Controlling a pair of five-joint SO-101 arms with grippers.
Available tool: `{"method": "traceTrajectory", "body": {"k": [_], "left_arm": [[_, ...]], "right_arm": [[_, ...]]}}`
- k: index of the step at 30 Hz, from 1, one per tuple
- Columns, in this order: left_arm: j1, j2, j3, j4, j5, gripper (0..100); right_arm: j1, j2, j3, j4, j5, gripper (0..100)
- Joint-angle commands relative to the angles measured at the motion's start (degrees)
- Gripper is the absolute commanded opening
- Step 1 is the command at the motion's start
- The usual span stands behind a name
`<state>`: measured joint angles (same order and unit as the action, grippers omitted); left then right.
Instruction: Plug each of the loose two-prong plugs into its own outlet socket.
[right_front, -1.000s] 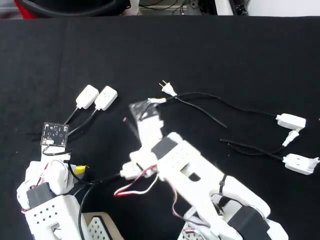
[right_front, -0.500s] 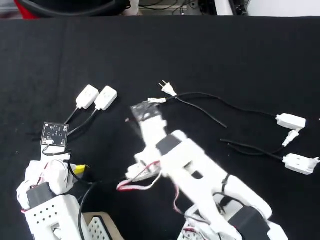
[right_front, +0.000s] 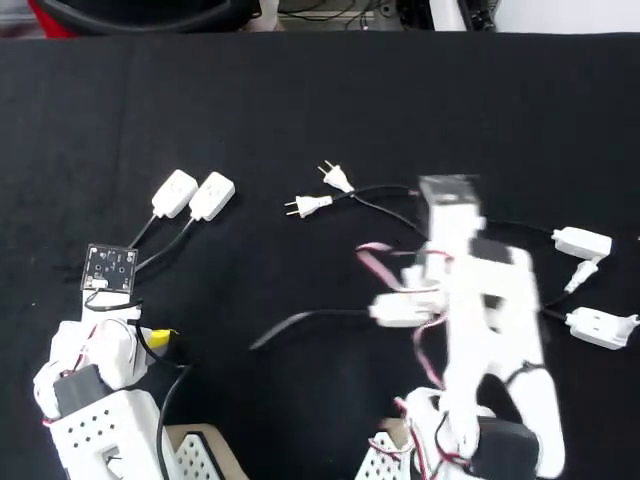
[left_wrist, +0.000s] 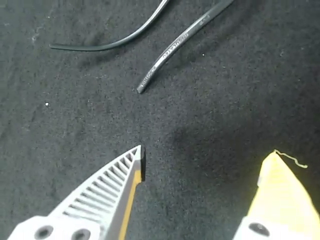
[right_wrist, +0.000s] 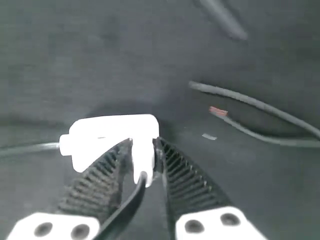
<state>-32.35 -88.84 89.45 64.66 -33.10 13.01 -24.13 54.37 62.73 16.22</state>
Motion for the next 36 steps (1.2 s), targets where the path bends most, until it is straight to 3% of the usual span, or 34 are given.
{"method": "traceTrajectory", "body": {"k": [1,8,12,20,27,33,36], "left_arm": [[0.1,-0.4,-0.2,-0.8,-0.4,36],[0.1,-0.4,-0.2,-0.7,-0.4,36],[0.1,-0.4,-0.2,-0.6,-0.4,36],[0.1,-0.4,-0.2,-0.5,-0.4,36],[0.1,-0.4,-0.2,-0.5,-0.4,36],[0.1,-0.4,-0.2,-0.5,-0.4,36],[0.1,-0.4,-0.2,-0.5,-0.4,36]], "right_arm": [[20.7,-0.4,-1.8,0.2,14.9,1.2],[44.7,0.0,-6.3,-9.1,31.6,1.2],[52.1,0.1,-4.8,-20.6,34.2,1.3],[54.5,0.1,3.6,-42.2,34.3,1.4],[54.1,0.1,6.5,-43.9,34.3,3.2],[54.6,0.0,8.0,-43.9,34.3,30.5],[54.5,-0.5,7.5,-43.9,34.0,39.3]]}}
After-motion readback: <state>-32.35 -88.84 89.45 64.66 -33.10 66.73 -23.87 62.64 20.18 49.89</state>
